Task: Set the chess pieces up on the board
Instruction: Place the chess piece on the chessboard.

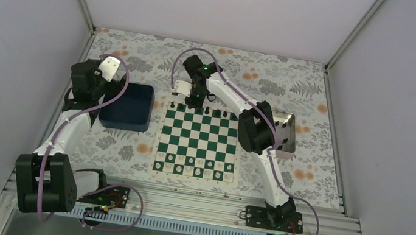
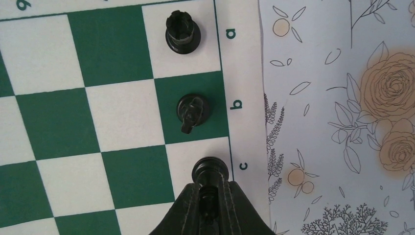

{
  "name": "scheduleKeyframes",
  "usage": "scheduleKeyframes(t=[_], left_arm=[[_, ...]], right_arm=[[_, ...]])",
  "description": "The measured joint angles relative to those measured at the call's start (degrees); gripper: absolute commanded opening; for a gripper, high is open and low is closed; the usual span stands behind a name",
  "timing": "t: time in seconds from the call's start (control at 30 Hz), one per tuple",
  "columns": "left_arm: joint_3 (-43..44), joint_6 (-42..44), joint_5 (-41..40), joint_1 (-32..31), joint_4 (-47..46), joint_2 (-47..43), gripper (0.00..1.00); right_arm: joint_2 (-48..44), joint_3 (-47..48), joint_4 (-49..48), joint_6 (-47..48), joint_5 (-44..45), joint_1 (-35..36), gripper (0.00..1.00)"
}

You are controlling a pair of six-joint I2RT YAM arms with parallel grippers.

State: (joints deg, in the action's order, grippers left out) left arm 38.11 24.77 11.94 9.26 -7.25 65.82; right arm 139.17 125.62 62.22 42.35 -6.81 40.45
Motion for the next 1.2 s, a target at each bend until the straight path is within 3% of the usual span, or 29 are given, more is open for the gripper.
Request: scheduleKeyframes(t=[0.8, 0.9, 1.03, 1.2], left_arm=[[0.0, 0.0, 0.4, 0.0, 0.0, 0.0, 1.00], [0.0, 0.0, 0.4, 0.0, 0.0, 0.0, 1.00], [-0.1, 0.0, 0.4, 0.0, -0.2, 0.0, 1.00], [-0.1, 0.0, 0.4, 0.0, -0.4, 0.0, 1.00]], right_arm=[[0.7, -0.4, 0.3, 0.1, -0.2, 0.0, 0.10], [0.7, -0.5, 0.3, 0.1, -0.2, 0.0, 0.17], [0.7, -1.0, 0.0, 0.1, -0.2, 0.0, 0.41], [0.2, -3.2, -1.2, 0.0, 0.0, 0.0, 0.49]])
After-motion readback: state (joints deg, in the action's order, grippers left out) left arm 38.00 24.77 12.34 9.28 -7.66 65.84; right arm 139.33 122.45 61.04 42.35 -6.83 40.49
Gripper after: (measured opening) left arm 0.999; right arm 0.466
